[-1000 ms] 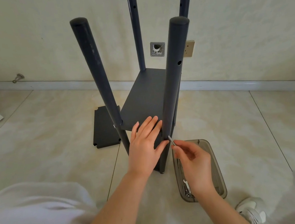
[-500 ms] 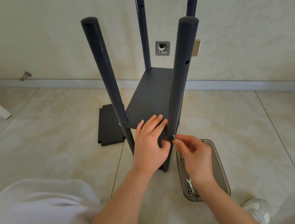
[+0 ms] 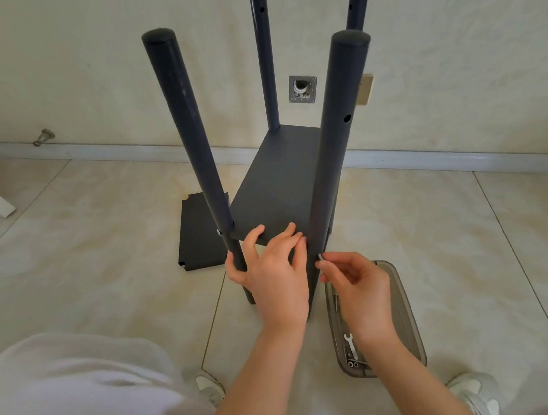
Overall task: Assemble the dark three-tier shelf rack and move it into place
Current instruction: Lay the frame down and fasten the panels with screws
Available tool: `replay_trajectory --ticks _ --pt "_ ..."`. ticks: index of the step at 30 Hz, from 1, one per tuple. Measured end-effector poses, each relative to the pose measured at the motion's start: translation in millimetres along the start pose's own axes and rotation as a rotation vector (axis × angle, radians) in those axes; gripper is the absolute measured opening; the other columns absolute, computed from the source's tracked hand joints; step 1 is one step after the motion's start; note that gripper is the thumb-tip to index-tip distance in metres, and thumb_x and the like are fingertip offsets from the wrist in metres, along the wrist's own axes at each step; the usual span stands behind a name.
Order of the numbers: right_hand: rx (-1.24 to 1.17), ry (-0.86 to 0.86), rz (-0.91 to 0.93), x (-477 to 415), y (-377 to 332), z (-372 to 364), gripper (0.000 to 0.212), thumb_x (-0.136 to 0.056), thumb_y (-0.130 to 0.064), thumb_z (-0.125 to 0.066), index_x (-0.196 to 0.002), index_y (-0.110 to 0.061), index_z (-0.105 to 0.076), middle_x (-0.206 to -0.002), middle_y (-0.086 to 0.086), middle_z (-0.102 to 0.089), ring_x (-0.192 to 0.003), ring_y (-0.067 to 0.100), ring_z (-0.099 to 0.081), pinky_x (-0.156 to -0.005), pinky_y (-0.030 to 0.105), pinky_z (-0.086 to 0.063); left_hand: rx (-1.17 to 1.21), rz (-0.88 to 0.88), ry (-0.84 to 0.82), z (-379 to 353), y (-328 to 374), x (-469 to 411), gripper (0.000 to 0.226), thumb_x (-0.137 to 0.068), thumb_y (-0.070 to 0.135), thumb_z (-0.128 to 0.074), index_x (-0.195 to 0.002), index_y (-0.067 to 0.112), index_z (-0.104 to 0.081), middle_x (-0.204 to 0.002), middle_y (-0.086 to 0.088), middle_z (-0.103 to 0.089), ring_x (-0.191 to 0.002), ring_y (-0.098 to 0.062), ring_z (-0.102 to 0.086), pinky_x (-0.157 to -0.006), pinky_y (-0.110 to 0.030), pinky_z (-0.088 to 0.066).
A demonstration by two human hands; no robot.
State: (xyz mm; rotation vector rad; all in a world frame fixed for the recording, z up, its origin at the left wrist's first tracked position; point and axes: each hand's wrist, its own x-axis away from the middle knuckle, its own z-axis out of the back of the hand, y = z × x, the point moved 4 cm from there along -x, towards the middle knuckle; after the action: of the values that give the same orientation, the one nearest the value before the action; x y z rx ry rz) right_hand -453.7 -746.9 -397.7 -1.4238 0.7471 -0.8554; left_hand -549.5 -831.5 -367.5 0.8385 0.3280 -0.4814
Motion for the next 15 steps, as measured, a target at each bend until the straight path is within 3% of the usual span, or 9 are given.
replay_trajectory --ticks 4,8,10,11,13,15 --pt "0.004 -0.004 0.003 0.6 0.0 0.4 0.011 -0.089 -0.010 -0.072 -0.089 -0.021 -0.073 -0.078 -0.008 -0.074 -0.070 0.005 -0.069 -0.065 0.012 -0.050 0.007 0.070 0.078 3.1 1.5 -4.6 0.010 -0.079 0.029 -0.084 -0.083 0.025 -0.077 -0.097 0.012 -0.072 -0.119 -0.024 -0.055 -0.105 -0.050 -0.022" --pt "-0.006 0.002 -0.011 -1.5 -1.1 -0.6 0.011 -0.088 -0.009 -0.072 -0.087 -0.020 -0.073 -0.073 -0.005 -0.073 -0.068 0.006 -0.068 -0.065 0.013 -0.050 0.117 0.486 0.052 -0.3 -7.4 -1.5 0.047 -0.068 0.040 -0.090 -0.096 0.025 -0.055 -0.106 0.007 -0.044 -0.109 -0.023 -0.049 -0.089 -0.036 -0.026" --pt "-0.012 0.007 -0.030 -2.7 -1.0 -1.3 0.010 -0.087 -0.010 -0.073 -0.085 -0.020 -0.073 -0.073 -0.003 -0.073 -0.069 0.008 -0.069 -0.066 0.013 -0.050 0.272 0.711 -0.018 -7.6 -14.5 1.6 0.058 -0.068 0.042 -0.090 -0.103 0.025 -0.046 -0.103 0.008 -0.045 -0.102 -0.020 -0.054 -0.089 -0.035 -0.031" --pt "-0.015 0.010 -0.038 -2.9 -1.2 -1.3 0.010 -0.087 -0.010 -0.074 -0.085 -0.020 -0.072 -0.074 -0.003 -0.073 -0.069 0.008 -0.069 -0.066 0.013 -0.050 0.397 0.811 -0.067 -13.0 -17.8 3.6 0.057 -0.070 0.043 -0.088 -0.104 0.026 -0.045 -0.100 0.009 -0.049 -0.097 -0.017 -0.056 -0.089 -0.031 -0.037" --pt "-0.017 0.012 -0.047 -2.6 -1.7 -1.6 0.008 -0.086 -0.012 -0.075 -0.085 -0.020 -0.072 -0.075 -0.004 -0.074 -0.070 0.010 -0.070 -0.066 0.014 -0.051 0.648 0.937 -0.204 -23.7 -22.1 7.5 0.038 -0.079 0.042 -0.082 -0.098 0.024 -0.055 -0.088 0.014 -0.060 -0.084 -0.006 -0.057 -0.071 -0.017 -0.045" --pt "-0.004 0.009 -0.055 -2.3 -1.7 -1.3 0.006 -0.087 -0.015 -0.075 -0.085 -0.020 -0.072 -0.076 -0.004 -0.074 -0.071 0.010 -0.070 -0.067 0.015 -0.052 0.725 0.972 -0.370 -31.1 -24.2 9.9 0.023 -0.088 0.046 -0.072 -0.081 0.025 -0.064 -0.076 0.014 -0.065 -0.075 -0.003 -0.056 -0.058 -0.018 -0.042"
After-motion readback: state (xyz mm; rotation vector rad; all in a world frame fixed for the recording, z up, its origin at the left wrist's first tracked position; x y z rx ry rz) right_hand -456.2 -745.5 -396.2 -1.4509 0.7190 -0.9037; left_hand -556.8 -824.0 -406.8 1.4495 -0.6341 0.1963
